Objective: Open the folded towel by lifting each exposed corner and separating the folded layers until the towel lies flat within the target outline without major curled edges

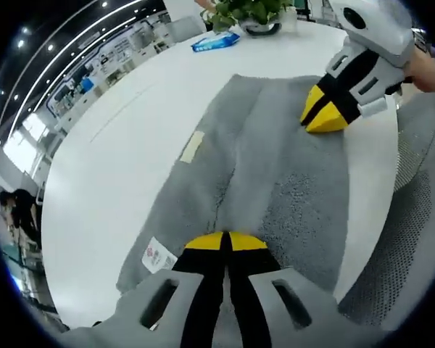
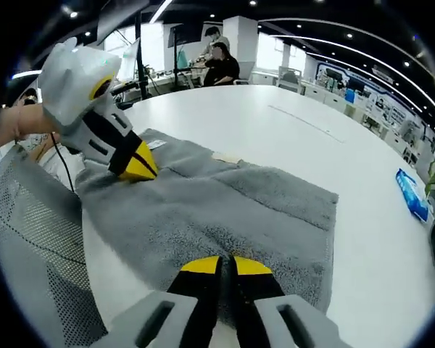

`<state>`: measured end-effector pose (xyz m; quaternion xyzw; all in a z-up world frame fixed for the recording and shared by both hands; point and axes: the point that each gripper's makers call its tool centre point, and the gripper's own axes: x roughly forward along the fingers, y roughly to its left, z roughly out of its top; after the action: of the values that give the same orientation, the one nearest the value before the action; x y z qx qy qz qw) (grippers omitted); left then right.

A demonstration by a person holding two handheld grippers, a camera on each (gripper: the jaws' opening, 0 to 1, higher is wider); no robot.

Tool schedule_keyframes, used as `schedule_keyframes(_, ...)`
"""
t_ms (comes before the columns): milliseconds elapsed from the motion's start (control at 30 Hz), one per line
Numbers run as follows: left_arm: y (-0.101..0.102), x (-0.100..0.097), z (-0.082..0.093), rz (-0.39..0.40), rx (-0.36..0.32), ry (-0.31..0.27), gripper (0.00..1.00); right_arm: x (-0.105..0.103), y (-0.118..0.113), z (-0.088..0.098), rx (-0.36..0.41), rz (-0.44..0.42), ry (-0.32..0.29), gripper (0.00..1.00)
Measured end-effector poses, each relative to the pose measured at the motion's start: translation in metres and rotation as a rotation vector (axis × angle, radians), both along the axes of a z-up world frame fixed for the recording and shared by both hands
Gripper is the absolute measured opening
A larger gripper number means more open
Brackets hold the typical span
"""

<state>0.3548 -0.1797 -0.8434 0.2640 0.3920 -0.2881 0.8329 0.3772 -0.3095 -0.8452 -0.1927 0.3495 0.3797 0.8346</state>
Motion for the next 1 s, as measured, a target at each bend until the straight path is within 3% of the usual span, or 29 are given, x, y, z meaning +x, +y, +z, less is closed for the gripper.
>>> schedule_keyframes(233,-0.037,-0.014,-0.001,-0.061,-0.04,0.032,0.0,0.023,-0.022,-0.001,-0.021,-0.058,-0.057,0.02)
schedule_keyframes(600,-0.09,-0.029,-0.002,-0.188,-0.051,0.065,0.0,0.052,-0.036,0.0,-0.04,-0.077,-0.126,0.01)
schedule_keyframes(1000,-0.138,-0.04,-0.003,-0.289,-0.121,0.101,0.0,0.066,-0.041,0.001,-0.042,-0.085,-0.167,0.0)
